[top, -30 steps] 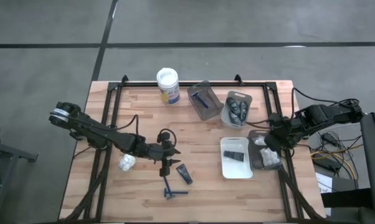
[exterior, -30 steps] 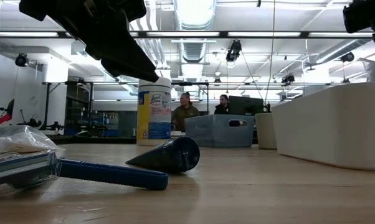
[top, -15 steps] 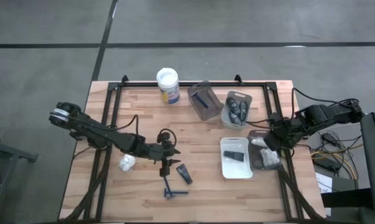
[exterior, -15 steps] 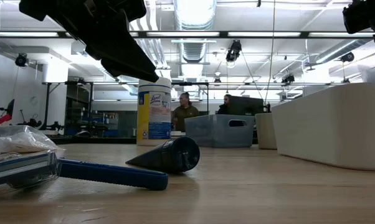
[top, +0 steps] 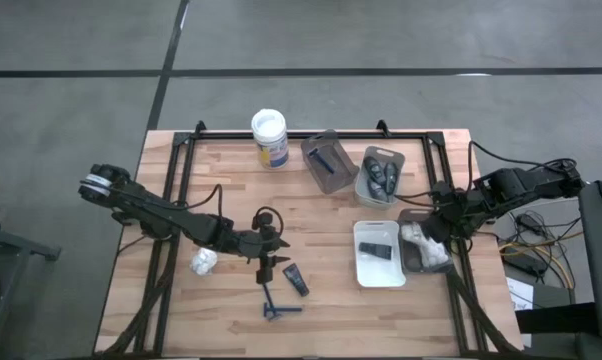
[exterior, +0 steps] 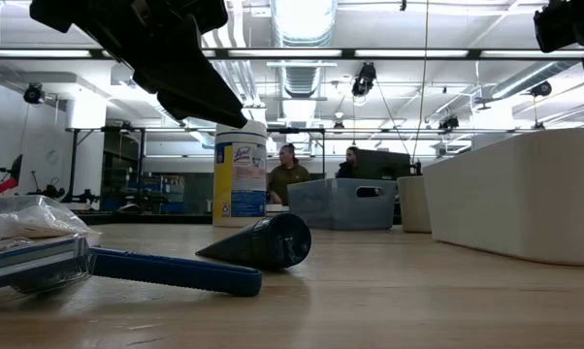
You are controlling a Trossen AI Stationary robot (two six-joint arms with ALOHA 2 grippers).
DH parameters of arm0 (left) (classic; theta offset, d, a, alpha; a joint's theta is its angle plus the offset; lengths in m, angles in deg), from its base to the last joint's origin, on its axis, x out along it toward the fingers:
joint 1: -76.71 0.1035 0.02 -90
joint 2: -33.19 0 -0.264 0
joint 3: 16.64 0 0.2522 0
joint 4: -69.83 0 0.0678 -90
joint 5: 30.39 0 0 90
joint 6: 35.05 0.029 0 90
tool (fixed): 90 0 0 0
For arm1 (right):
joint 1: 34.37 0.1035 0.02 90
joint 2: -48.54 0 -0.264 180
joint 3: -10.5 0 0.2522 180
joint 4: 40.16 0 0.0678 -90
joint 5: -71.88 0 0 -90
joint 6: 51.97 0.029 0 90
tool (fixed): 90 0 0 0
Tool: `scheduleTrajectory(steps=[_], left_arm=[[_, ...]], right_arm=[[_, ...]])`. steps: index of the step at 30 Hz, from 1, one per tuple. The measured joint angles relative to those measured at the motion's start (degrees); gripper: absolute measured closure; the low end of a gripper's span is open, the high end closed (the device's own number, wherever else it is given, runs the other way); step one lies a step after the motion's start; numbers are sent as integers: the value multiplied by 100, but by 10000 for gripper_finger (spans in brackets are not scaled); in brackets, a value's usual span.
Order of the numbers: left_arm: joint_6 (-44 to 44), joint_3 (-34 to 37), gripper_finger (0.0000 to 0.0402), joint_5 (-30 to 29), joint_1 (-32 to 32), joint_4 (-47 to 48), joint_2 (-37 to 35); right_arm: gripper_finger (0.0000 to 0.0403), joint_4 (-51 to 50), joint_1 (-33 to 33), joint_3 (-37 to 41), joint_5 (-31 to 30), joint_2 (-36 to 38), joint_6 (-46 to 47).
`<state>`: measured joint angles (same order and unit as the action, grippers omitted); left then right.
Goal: Pick & Place Travel size toiletries
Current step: Put the blue razor into the top black bin
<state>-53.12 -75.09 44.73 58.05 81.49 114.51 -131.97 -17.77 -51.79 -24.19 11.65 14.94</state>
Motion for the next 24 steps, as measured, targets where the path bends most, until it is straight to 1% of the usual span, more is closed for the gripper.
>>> scheduleTrajectory(steps=[8, 17, 21, 24], left_arm=[[-89, 0, 225, 1, -4, 0, 0], [-87, 0, 225, 0, -21, 0, 0], [-85, 0, 225, 1, -53, 0, 0], [-85, 0, 225, 1, -72, 0, 0]], right_arm=[[229, 265, 0, 0, -38, -2, -121], [212, 973, 0, 0, -640, -2, -772], [207, 1386, 0, 39, -895, -40, -1096], [206, 1825, 0, 127, -980, -116, -1341]])
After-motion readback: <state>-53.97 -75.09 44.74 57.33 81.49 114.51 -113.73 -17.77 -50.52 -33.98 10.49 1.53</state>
